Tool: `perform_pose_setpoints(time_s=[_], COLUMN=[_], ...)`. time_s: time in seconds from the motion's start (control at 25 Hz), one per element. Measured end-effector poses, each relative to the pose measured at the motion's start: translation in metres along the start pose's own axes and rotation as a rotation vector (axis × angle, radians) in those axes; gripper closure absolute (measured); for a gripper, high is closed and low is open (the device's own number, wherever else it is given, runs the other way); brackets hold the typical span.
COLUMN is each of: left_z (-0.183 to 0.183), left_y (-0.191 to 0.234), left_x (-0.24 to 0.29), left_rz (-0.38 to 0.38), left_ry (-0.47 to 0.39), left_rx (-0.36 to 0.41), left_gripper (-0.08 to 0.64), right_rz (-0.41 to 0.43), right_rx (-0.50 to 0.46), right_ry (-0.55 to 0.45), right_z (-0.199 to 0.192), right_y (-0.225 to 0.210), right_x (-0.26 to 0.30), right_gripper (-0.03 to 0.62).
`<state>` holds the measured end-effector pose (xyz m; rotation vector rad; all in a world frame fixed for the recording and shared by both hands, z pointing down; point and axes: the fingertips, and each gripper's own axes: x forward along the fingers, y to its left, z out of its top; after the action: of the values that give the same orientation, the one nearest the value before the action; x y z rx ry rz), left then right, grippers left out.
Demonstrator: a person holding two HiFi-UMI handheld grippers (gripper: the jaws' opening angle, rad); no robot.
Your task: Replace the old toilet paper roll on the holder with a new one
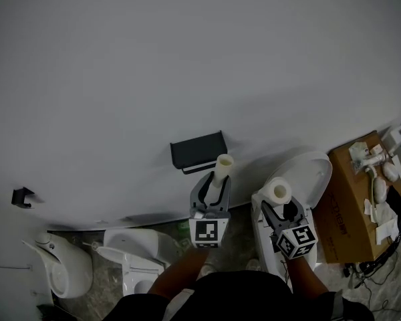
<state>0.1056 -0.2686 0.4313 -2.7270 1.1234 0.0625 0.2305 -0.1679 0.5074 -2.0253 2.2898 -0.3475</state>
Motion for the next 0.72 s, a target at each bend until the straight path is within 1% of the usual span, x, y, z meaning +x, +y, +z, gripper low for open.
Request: perform_pose_setpoints(time_s=[0.16,0.36,0.56,0.72], left_z=[-0.006,-0.013,-0.014,-0.019], left_y=[0.008,0.014,0.023,0.031], left_x=[-0.016,-0.034,-0.047,-0.058], left_rz=[0.036,0.064,0.083,0.105], left_ry=[0.029,0.052,0.048,0.074], left_rx=[-0.054,-0.053,-0.057,-0.057], left_gripper=[0.400,0.400,0.399,0.399], right_rz=[0.014,0.034,0.049,0.075], right_rx=[-0.004,-0.043,-0.049,-0.057], right_ry=[-0.009,-0.001,-0.001,-0.005], right_z=[0.003,0.006,0.009,0.011], right_y=[0.008,0.014,0.019,0.025], right_x=[0.004,0.010,0.018,0.025], right_gripper=[0.321,0.321,0.321,0.321])
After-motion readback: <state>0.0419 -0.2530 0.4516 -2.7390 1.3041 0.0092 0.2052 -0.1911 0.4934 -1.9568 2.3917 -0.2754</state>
